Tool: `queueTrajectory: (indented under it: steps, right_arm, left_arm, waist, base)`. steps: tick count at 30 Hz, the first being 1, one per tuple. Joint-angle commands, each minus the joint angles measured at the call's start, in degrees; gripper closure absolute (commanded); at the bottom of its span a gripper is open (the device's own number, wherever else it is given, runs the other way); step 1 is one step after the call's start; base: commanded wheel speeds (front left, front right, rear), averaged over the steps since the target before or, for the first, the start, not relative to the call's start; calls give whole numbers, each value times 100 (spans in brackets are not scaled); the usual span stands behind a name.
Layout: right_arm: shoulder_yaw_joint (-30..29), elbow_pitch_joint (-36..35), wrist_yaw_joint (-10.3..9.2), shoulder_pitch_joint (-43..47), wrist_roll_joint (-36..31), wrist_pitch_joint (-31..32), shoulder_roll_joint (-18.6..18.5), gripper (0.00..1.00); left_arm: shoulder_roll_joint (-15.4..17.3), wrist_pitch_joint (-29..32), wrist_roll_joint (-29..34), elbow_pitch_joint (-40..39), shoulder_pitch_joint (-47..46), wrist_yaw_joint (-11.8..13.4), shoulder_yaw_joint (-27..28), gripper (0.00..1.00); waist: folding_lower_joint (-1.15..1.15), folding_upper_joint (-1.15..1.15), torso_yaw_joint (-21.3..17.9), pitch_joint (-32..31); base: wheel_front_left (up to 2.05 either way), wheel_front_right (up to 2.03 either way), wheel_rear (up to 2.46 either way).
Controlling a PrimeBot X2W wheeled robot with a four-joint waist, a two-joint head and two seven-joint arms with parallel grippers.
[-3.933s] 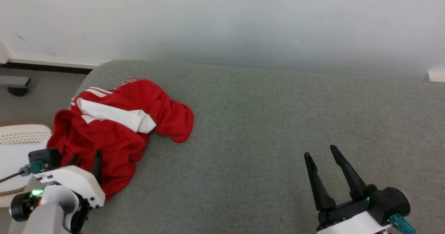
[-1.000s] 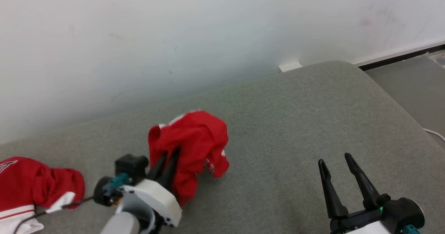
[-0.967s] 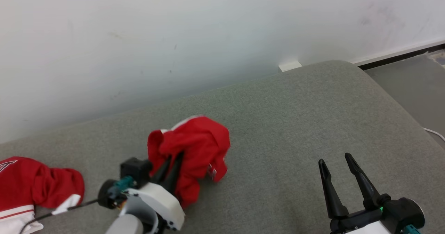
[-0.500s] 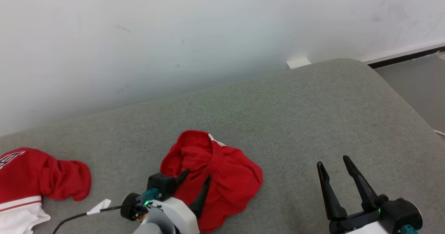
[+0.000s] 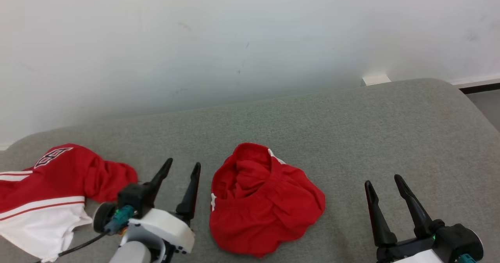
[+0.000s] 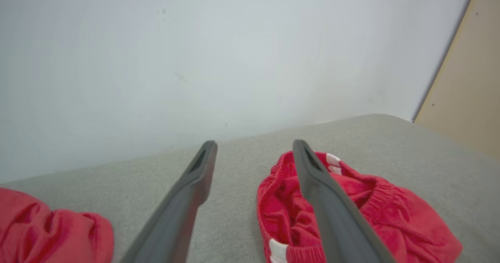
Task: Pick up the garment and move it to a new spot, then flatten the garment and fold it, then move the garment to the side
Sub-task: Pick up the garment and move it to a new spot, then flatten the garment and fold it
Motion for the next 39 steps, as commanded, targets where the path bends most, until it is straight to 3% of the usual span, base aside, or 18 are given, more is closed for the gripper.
queueTrajectory:
  steps: [1,8,20,39]
  right_arm:
    - [-45,-23,2,77,-10,6,-10,0]
    - [-207,-103,2,151,-81,6,-16,0]
    - [-366,-177,2,224,-119,6,-7,0]
    - [-278,-123,2,167,-43,6,-42,0]
  left_arm:
    - [90,-4,25,-206,170,69,139,0]
    - [155,-5,106,-1081,762,265,818,0]
    - [-104,-5,374,-1480,1482,157,1302,0]
    - [-473,-6,670,-1759,1814,-84,1767,0]
  waist:
    - [0,0,93,-9]
    - [0,0,265,-19]
    - [0,0,280,-19]
    - [0,0,154,-52]
  base:
    - [0,0,0]
    - [0,0,0]
    - [0,0,0]
    - [0,0,0]
